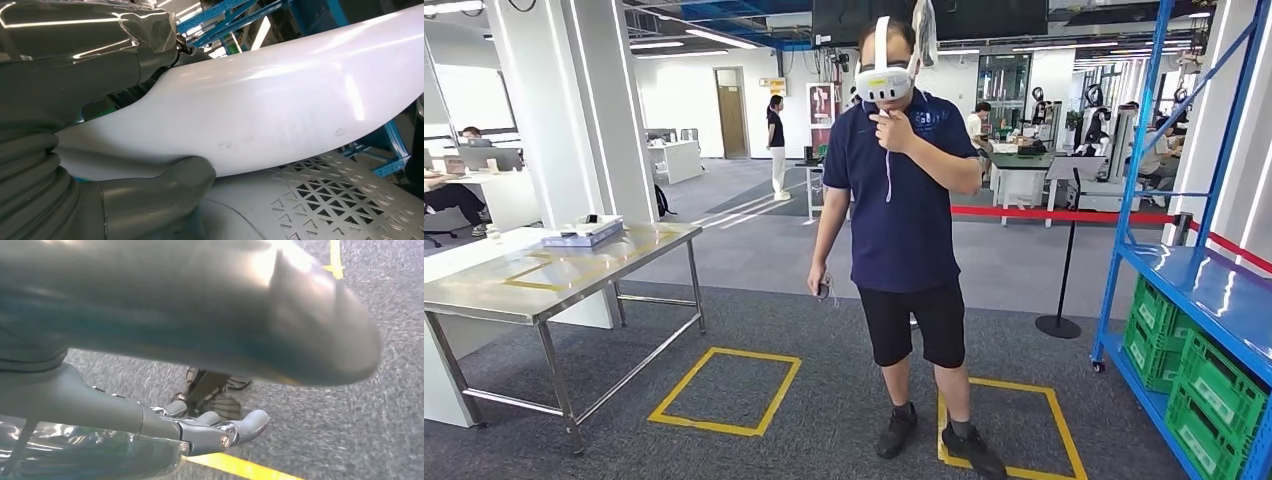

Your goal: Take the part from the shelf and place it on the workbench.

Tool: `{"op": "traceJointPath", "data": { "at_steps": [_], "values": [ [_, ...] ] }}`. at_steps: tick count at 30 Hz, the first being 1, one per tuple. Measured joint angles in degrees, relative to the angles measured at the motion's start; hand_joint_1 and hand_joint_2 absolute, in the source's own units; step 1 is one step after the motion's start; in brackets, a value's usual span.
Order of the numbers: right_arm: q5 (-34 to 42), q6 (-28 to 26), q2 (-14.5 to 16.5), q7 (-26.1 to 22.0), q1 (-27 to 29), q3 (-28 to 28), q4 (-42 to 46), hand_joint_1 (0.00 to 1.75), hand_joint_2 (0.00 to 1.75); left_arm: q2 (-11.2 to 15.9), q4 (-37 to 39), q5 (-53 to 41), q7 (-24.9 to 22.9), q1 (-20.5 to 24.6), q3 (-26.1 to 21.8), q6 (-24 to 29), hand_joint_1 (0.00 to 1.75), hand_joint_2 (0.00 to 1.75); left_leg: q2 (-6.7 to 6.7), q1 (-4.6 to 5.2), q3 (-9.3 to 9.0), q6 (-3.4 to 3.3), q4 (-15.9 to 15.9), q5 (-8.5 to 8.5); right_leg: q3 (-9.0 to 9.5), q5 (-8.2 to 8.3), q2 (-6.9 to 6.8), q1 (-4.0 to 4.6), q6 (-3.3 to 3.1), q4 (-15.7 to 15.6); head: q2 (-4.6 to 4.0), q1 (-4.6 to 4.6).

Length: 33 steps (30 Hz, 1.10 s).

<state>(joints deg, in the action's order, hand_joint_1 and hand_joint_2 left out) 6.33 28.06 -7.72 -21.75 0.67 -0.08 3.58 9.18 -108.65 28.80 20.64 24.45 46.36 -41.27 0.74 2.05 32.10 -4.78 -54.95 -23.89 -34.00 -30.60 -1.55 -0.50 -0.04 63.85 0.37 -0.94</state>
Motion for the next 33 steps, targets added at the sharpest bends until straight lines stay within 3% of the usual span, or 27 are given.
{"op": "traceJointPath", "data": {
  "at_steps": [2, 3, 4, 7, 8, 9, 11, 13, 15, 17, 18, 19, 21, 23, 25, 27, 28, 30, 31, 33],
  "values": [
    [0.1, -0.1, -0.2, 0.0, 0.2, -0.1, -0.3, 0.00, 0.00, -0.3, 0.0, 0.0, 0.0, 0.0, 0.1, 0.0, 1.75, 1.75, -0.70, -0.29, -0.04, -0.01, 0.1, 0.05, -4.25, -2.41, 1.29, -0.37, 0.32, 7.4, 0.01, 0.18],
    [0.1, -0.1, -0.3, 0.0, 0.3, -0.1, -0.4, 0.00, 0.00, -0.3, 0.0, 0.0, 0.0, -0.1, 0.1, 0.0, 1.75, 1.75, -1.11, -0.39, -0.06, 0.14, 0.1, -0.03, -5.77, -2.74, 1.42, -0.67, 0.79, 9.5, 0.01, 0.24],
    [0.1, -0.1, -0.3, 0.0, 0.4, -0.1, -0.4, 0.00, 0.00, -0.3, 0.1, 0.0, 0.0, -0.2, 0.2, 0.0, 1.75, 1.75, -1.49, -0.54, -0.11, 0.38, 0.0, -0.16, -6.21, -2.13, 1.43, -1.00, 1.47, 9.5, 0.01, 0.26],
    [0.0, -0.1, -0.3, 0.0, 0.3, -0.1, -0.5, 0.00, 0.00, -0.3, 0.1, 0.0, -0.1, -0.2, 0.2, 0.0, 1.75, 1.75, -2.37, -1.10, -0.01, 1.86, -1.4, -1.22, -2.24, 2.92, 1.53, -2.11, 3.89, -0.5, 0.01, 0.42],
    [0.0, 0.0, -0.3, 0.0, 0.2, -0.1, -0.6, 0.00, 0.00, -0.4, 0.0, 0.0, -0.2, -0.2, 0.2, 0.0, 1.75, 1.75, -2.57, -1.14, 0.29, 2.43, -2.2, -1.79, -1.03, 4.00, 1.61, -2.29, 3.91, -3.1, -0.01, 0.47],
    [0.0, 0.1, -0.3, -0.1, 0.2, -0.1, -0.7, 0.00, 0.00, -0.4, 0.0, 0.1, -0.3, -0.2, 0.1, 0.0, 1.75, 1.75, -2.69, -1.08, 0.61, 2.90, -3.0, -2.29, -0.47, 4.39, 1.68, -2.32, 3.54, -4.4, 0.00, 0.47],
    [-0.1, 0.3, -0.4, -0.2, 0.0, -0.1, -0.9, 0.00, 0.00, -0.3, -0.1, 0.3, -0.5, -0.3, 0.1, 0.0, 1.75, 1.75, -2.79, -1.13, 1.01, 3.34, -3.7, -2.81, -0.48, 4.23, 1.65, -2.10, 2.15, -4.3, 0.00, 0.32],
    [-0.2, 0.4, -0.3, -0.4, 0.0, -0.1, -1.1, 0.00, 0.00, -0.3, -0.1, 0.4, -0.6, -0.3, 0.1, 0.0, 1.75, 1.75, -2.50, -1.46, 1.44, 3.74, -4.6, -3.51, -0.32, 4.18, 1.42, -2.00, 1.47, -4.3, 0.01, 0.16],
    [-0.2, 0.4, -0.4, -0.6, 0.0, -0.1, -1.3, 0.00, 0.00, -0.2, -0.1, 0.4, -0.8, -0.3, 0.0, 0.0, 1.75, 1.75, -1.75, -1.74, 3.70, 4.23, -9.3, -6.00, -0.07, 4.06, 1.03, -1.84, 1.00, -4.4, 0.01, 0.02],
    [-0.2, 0.3, -0.4, -0.8, 0.0, -0.1, -1.5, 0.00, 0.00, -0.2, -0.1, 0.4, -0.9, -0.3, 0.1, 0.0, 1.75, 1.75, -1.18, -1.90, 7.84, 4.44, -17.2, -9.08, 0.04, 3.84, 0.39, -1.47, 0.65, -4.4, 0.00, -0.10],
    [-0.2, 0.3, -0.4, -0.9, 0.0, -0.1, -1.7, 0.00, 0.00, -0.2, 0.0, 0.4, -1.0, -0.4, 0.1, 0.0, 1.75, 1.75, -1.09, -1.95, 9.52, 4.40, -19.9, -9.73, 0.08, 3.74, -0.04, -1.26, 0.50, -4.4, 0.00, -0.14],
    [-0.2, 0.3, -0.3, -1.0, -0.1, -0.1, -1.8, 0.00, 0.00, -0.2, 0.0, 0.4, -1.1, -0.4, 0.1, 0.1, 1.75, 1.75, -1.04, -1.95, 10.21, 4.24, -20.6, -9.34, 0.16, 3.62, -0.51, -1.05, 0.35, -4.4, 0.00, -0.16],
    [-0.1, 0.2, -0.3, -1.0, -0.1, -0.1, -2.0, 0.00, 0.00, -0.2, 0.0, 0.4, -1.1, -0.4, 0.1, 0.1, 1.75, 1.75, -0.41, -1.72, 8.15, 3.58, -15.6, -6.05, 0.52, 3.37, -1.47, -0.71, 0.13, -4.4, 0.00, -0.17],
    [-0.1, 0.2, -0.1, -1.1, -0.1, -0.1, -2.0, 0.00, 0.00, -0.3, 0.0, 0.4, -1.1, -0.4, 0.1, 0.1, 1.75, 1.75, 2.18, -0.94, 4.32, 2.68, -7.9, -3.11, 1.01, 3.09, -2.42, -0.43, 0.17, -4.6, -0.01, -0.15],
    [0.0, 0.2, 0.1, -1.1, -0.1, -0.1, -2.1, 0.00, 0.00, -0.3, 0.0, 0.4, -1.1, -0.3, 0.1, 0.1, 1.75, 1.75, 3.58, -0.24, 2.70, 2.20, -4.5, -2.59, 1.36, 2.82, -3.53, -0.33, 0.54, -4.8, -0.01, -0.15],
    [0.0, 0.2, 0.2, -1.1, -0.2, 0.0, -2.2, 0.00, 0.00, -0.3, -0.1, 0.5, -1.1, -0.3, 0.0, 0.2, 1.75, 1.75, 2.14, -0.26, 2.31, 1.88, -3.7, -2.31, 1.65, 2.62, -4.68, -0.35, 1.00, -5.0, 0.01, -0.15],
    [0.0, 0.3, 0.3, -1.1, -0.3, 0.0, -2.2, 0.00, 0.00, -0.3, -0.1, 0.5, -1.2, -0.3, 0.0, 0.2, 1.75, 1.75, 1.38, -0.40, 1.78, 1.63, -3.0, -1.95, 1.74, 2.38, -4.37, -0.38, 1.16, -4.7, 0.01, -0.09],
    [0.0, 0.3, 0.3, -1.2, -0.4, 0.0, -2.3, 0.00, 0.00, -0.4, -0.2, 0.5, -1.2, -0.2, 0.0, 0.3, 1.75, 1.75, -0.04, -0.80, 0.71, 1.08, -1.8, -1.15, 0.35, 0.66, -1.77, -0.41, 1.05, -1.3, 0.01, 0.01],
    [0.1, 0.3, 0.3, -1.2, -0.4, 0.0, -2.3, 0.00, 0.00, -0.5, -0.1, 0.5, -1.2, -0.2, 0.1, 0.3, 1.75, 1.75, -0.71, -0.77, 0.62, 0.98, -1.6, -1.03, -1.29, -0.80, -0.19, -0.48, 0.86, 2.2, 0.00, 0.09],
    [0.2, 0.2, 0.1, -1.2, -0.3, 0.1, -2.5, 0.00, 0.00, -0.6, 0.0, 0.5, -1.3, -0.3, 0.2, 0.3, 1.75, 1.75, -2.40, -0.79, 0.63, 0.90, -1.7, -0.98, -5.30, -3.15, 1.19, -0.52, 0.84, 9.3, 0.01, 0.25]
  ]
}}
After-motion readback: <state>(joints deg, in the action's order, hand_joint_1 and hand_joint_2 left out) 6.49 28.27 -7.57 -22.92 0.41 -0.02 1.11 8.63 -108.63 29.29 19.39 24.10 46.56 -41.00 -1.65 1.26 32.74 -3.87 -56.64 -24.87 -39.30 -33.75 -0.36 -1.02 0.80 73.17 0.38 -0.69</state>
